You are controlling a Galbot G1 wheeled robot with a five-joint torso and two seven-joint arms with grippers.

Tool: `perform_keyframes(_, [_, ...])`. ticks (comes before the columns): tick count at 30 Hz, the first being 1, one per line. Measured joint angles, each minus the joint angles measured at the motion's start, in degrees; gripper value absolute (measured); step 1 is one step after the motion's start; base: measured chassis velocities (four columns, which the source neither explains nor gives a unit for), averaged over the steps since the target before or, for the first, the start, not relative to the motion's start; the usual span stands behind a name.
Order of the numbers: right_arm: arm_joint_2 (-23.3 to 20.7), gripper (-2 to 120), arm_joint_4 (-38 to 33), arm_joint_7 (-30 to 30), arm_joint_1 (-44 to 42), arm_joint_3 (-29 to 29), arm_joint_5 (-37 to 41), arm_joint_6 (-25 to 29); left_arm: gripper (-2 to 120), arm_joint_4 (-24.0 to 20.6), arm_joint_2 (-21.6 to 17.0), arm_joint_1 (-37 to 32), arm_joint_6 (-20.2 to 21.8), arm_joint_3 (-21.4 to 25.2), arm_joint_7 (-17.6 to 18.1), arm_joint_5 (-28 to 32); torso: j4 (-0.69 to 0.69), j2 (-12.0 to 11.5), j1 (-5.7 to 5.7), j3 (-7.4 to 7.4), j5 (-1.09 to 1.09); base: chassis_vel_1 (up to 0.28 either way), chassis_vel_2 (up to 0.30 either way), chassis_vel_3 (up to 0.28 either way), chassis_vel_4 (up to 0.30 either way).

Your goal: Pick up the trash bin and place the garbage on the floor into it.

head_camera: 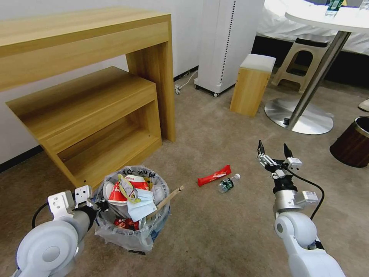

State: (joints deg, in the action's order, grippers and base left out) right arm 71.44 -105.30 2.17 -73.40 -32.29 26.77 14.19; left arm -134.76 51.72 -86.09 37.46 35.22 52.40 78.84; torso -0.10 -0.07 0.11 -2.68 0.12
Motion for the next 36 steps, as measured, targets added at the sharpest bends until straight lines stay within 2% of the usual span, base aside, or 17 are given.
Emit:
perform_keyframes(14, [0.3, 100, 0.5, -0.6, 0.2, 0.3, -0.8, 0.4, 0, 0.0, -0.2, 0.0, 0.0, 0.2, -0.2, -0.1, 0.0, 0.0, 0.0, 0.0, 0.01, -0.059, 0.058, 0.059, -0.055])
perform_keyframes(32, [0.5, 100, 1.4, -0.2, 0.7, 0.8, -0.8, 1.0, 0, 0.5, -0.3, 0.5, 0.0, -0.1, -0.8, -0.3, 0.01, 0.0, 0.03, -0.02, 0.01, -0.25, 0.256, 0.253, -0.251])
perform_keyframes(36, [0.3, 100, 0.8, 1.8, 0.3, 1.1, -0.6, -0.4, 0, 0.4, -0.3, 0.4, -0.1, -0.1, -0.8, -0.3, 0.0, 0.0, 0.04, -0.02, 0.01, -0.141, 0.157, 0.151, -0.162])
